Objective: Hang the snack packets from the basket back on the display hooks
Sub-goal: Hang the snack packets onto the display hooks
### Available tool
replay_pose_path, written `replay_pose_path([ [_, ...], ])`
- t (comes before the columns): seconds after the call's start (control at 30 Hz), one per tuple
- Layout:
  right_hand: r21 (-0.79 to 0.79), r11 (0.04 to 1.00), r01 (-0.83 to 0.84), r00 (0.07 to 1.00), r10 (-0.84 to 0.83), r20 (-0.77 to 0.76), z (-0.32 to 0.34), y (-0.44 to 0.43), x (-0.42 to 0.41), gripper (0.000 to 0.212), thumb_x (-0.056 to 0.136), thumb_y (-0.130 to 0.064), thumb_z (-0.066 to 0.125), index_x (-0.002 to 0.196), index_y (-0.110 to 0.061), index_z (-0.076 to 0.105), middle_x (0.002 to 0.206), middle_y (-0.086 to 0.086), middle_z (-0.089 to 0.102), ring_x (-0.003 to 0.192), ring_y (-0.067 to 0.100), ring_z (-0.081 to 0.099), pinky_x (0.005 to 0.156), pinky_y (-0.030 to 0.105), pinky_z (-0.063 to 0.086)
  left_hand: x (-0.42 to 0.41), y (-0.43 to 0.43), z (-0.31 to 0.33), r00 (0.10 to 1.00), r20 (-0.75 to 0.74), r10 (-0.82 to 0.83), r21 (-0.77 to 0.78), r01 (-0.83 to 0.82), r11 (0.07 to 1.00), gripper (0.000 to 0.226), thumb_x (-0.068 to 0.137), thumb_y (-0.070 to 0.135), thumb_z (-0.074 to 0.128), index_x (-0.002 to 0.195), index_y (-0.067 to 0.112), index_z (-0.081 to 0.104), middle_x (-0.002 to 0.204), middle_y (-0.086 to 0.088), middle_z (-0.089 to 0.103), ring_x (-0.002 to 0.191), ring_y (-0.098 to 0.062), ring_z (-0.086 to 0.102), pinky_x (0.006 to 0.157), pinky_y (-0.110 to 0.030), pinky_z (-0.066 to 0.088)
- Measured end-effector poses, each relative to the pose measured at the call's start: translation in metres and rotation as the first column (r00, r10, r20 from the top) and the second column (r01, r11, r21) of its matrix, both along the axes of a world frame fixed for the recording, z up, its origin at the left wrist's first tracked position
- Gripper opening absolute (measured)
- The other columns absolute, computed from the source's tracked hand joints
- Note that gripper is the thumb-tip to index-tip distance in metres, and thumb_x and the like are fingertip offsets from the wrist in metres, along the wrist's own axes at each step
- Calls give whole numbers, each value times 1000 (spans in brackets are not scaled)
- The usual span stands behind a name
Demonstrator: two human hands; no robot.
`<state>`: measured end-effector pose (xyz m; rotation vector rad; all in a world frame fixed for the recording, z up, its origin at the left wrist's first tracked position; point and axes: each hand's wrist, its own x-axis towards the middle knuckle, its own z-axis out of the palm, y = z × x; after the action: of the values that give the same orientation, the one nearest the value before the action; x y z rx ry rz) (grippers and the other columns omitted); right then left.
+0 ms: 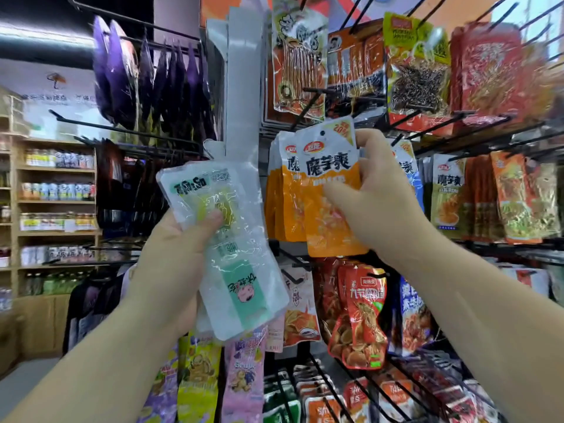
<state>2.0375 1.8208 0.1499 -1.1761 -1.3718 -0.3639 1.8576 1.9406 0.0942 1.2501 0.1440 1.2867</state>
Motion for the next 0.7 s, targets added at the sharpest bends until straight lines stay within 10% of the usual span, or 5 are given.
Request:
replay_pose_path([
  [0.2,-26,995,-95,918,78,-389,26,29,3,8,105,-29,58,103,-22,61,93,12,67,78,27,62,76,66,56,3,-3,-2,1000,6,-5,12,5,1000,17,104,12,57,104,25,68,95,-3,81,76,-22,78,58,-40,64],
  [0.4,76,987,-143,879,162,-449,37,47,-1,39,105,-37,55,106,2,60,89,15,56,77,28,51,67,45,45,0,-3,-6,1000,19,18,13,-18,1000,16,104,13,56,106,24,68,92,-1,80,75,-22,78,53,-36,61],
  [0.7,142,987,-80,857,141,-496,46,48,-4,37,103,-32,58,72,-24,39,75,12,30,72,26,32,65,38,30,0,0,-7,999,29,39,29,-39,999,17,105,12,56,109,23,68,92,0,81,76,-21,79,54,-35,61],
])
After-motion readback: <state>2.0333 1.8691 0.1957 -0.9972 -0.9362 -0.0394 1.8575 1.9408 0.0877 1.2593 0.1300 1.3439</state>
